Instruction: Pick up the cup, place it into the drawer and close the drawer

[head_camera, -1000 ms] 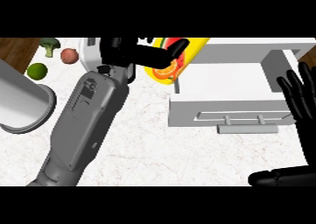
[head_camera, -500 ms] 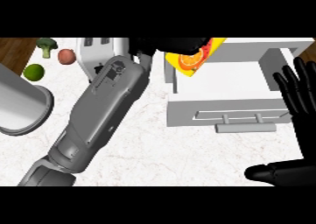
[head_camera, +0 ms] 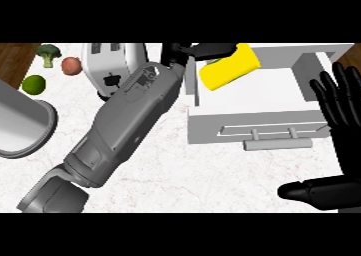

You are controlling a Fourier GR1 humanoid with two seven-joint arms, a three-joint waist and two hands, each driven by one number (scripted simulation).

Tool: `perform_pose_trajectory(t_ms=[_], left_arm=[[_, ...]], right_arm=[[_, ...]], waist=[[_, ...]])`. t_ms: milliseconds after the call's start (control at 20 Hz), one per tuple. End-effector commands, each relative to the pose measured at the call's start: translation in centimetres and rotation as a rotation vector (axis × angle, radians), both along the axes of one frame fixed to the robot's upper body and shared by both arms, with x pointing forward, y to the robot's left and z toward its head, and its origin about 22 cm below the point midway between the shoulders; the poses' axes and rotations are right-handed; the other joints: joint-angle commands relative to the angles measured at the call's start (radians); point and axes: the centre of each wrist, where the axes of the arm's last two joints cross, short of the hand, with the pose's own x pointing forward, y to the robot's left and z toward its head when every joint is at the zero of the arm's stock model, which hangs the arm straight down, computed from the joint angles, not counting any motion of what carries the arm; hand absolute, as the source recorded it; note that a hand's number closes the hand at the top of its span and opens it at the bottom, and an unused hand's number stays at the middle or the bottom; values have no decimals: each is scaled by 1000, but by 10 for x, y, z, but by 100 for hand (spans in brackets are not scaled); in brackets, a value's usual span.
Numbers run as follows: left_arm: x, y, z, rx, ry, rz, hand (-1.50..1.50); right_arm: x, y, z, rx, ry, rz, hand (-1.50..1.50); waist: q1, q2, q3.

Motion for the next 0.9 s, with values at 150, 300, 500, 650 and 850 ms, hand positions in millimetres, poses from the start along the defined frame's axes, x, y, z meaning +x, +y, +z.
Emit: perform_pose_trajectory(t_ms=[150, 300, 500, 650, 850], left_arm=[[3, -7, -14, 106, 3, 6, 150], [4, -14, -3, 129, -7, 16, 150], [-1, -19, -12, 189, 23, 20, 150], [0, -13, -28, 261, 31, 39, 150], [-2, -18, -24, 295, 27, 63, -150]], right_arm=[[15, 9, -2, -8, -8, 13, -150], [4, 16, 0, -21, -4, 47, -150], [8, 5, -7, 7, -11, 50, -150], [16, -5, -1, 4, -18, 61, -150], [11, 9, -2, 23, -36, 68, -150]], waist=[[-18, 6, 0], [-36, 9, 1], [-45, 9, 1], [-62, 17, 2], [-65, 15, 2]])
